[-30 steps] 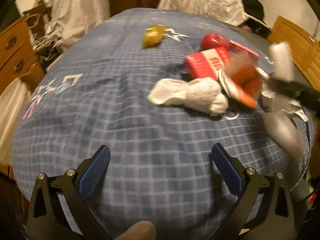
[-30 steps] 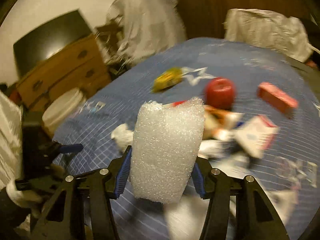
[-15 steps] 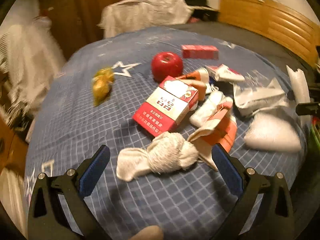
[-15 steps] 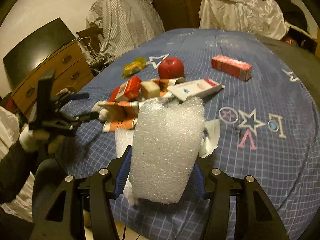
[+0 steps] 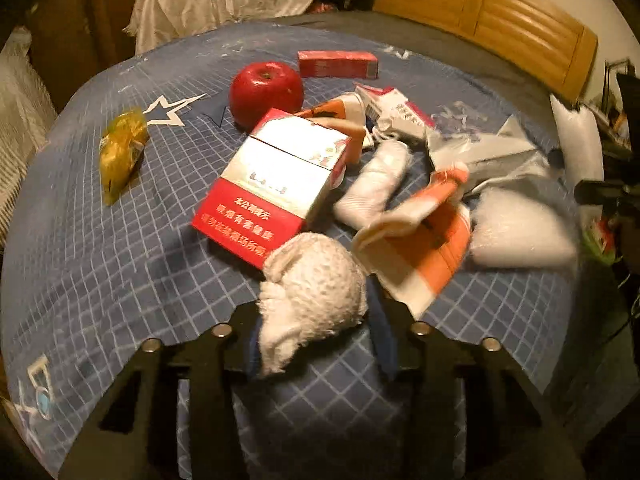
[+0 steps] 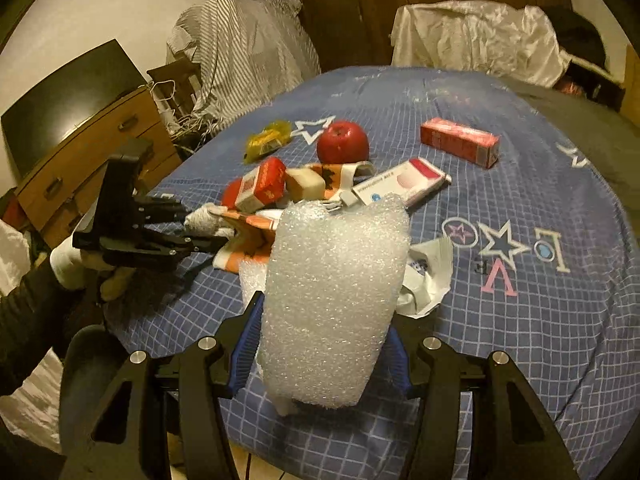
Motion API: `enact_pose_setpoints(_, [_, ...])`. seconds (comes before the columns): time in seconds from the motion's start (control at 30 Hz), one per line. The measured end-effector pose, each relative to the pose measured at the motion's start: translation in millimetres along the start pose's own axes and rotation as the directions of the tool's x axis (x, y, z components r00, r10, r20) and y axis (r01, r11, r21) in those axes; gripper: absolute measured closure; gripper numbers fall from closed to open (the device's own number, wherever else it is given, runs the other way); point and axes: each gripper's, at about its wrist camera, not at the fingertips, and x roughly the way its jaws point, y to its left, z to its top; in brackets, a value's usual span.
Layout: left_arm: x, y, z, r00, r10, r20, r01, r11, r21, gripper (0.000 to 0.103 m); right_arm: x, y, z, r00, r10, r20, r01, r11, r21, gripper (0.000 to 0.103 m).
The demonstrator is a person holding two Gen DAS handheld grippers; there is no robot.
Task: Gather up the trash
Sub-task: 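Grasp the bubble wrap with the right tool while the left tool grasps the white towel, then carry the towel and bubble wrap with both tools over the white bucket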
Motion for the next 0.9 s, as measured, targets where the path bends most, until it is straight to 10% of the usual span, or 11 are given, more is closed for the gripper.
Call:
enact_pose_setpoints(0.37, [-80.9, -27.7, -17.4, 0.966, 0.142, 0.214, -0.102, 0.977, -0.188, 0.068, -36.2, 41.5, 15.2, 0.962, -0.146, 0.231, 0.163, 0.985, -0.058, 0.047])
enact_pose_setpoints(0.9, [-169.6, -119.1, 6.0, 0.791, 0.432, 0.434, -0.261, 0.879, -0.399, 0.066, -99.1, 91.6, 27.2, 0.828, -0.288, 0.482, 0.318, 0.948, 0.019, 0.047])
